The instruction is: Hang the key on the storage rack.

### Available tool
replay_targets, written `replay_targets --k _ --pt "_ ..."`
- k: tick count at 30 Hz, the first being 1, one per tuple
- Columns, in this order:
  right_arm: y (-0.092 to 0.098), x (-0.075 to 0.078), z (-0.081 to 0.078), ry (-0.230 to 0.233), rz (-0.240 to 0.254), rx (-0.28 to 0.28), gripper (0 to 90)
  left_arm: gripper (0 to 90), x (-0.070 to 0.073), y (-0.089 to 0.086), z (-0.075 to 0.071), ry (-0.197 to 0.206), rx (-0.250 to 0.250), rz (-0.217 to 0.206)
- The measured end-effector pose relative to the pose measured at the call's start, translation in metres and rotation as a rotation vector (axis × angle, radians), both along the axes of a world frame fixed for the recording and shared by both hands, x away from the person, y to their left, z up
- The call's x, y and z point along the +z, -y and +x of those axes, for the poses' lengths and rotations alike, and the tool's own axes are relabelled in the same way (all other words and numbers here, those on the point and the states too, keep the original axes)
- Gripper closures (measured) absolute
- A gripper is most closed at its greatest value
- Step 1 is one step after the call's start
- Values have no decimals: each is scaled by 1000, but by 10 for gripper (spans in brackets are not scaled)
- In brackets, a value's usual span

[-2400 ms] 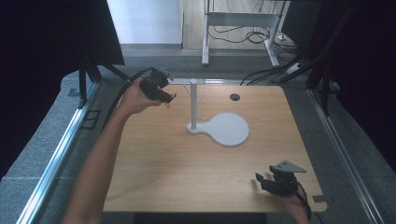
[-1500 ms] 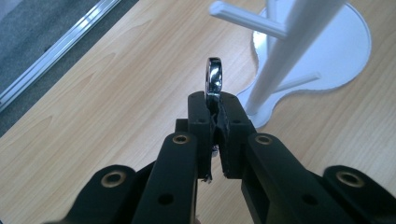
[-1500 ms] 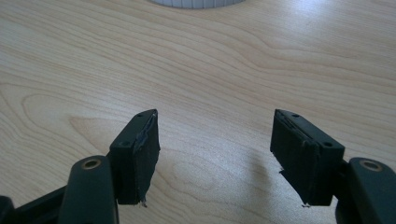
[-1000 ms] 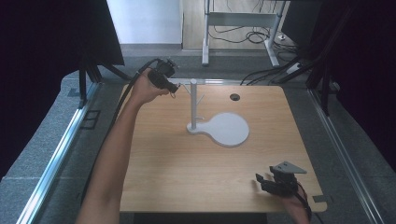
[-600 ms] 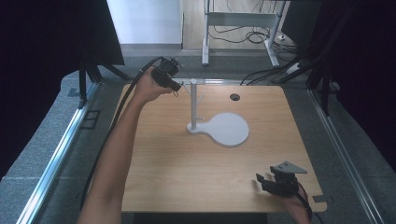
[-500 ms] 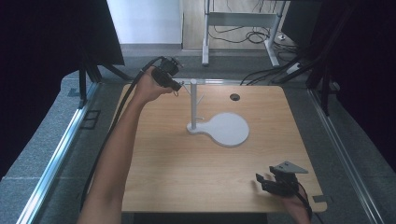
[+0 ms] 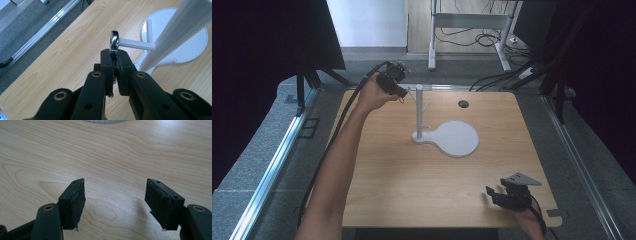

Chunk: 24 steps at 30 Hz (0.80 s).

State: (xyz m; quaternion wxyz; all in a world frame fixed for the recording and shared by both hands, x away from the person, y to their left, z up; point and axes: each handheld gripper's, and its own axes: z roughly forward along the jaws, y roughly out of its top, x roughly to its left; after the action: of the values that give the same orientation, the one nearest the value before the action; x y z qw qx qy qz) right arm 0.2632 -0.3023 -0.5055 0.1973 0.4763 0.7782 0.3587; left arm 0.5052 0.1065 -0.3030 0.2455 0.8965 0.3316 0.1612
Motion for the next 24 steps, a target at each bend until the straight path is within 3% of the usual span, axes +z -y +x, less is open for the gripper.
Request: replay_targets --k 4,13,20,24 --pt "0 -1 1 -5 -1 2 329 855 0 2 -2 9 5 -6" --pt "1 -2 2 -7 0 -2 328 854 -2 10 -9 41 7 24" --pt "1 -2 1 -4 0 0 329 845 -5 14 -12 34 -5 42" --pt "1 -2 2 -5 0 -3 328 689 -7 14 -14 10 -11 37"
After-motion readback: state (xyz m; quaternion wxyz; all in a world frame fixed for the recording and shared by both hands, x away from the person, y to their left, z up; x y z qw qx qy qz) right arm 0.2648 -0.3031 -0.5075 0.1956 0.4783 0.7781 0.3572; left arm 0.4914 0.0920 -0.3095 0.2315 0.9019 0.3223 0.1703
